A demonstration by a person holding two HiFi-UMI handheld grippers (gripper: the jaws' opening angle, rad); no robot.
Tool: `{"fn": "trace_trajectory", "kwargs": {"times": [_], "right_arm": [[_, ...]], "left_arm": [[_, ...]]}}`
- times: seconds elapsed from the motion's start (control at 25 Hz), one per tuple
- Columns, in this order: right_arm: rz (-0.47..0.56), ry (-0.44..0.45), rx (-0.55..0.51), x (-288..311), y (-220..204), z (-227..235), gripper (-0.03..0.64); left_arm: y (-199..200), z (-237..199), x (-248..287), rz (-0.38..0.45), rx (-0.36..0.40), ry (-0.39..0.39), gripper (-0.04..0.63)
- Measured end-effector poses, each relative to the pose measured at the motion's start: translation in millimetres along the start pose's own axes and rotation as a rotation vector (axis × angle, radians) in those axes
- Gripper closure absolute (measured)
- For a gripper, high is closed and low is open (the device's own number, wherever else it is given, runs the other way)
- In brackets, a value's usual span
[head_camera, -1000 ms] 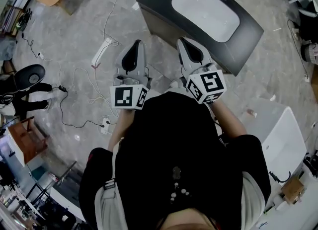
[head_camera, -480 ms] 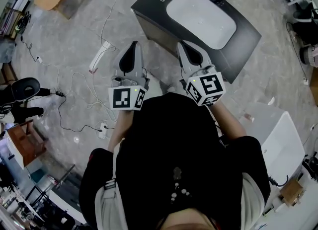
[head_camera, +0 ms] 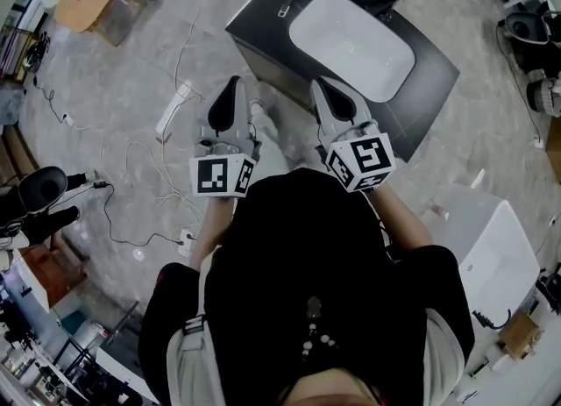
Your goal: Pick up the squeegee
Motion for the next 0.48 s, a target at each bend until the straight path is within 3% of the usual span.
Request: {"fn": "trace_trajectory", "kwargs": {"times": [0.48], "right_arm": [[0.0, -0.151, 0.048, 42.7, 9.3, 57.4, 0.615]], "left_arm": [[-25.3, -13.0, 97.0, -0.053, -0.017, -0.125, 0.594]]}}
Point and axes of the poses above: the fingertips, and each gripper's own axes: x forward along the fingers, z to its right, y out of its top, the point moved 2 cm from there along -x, backward along the fingers, and after that the axes turned 6 degrees about x, right-handed, at the moved point
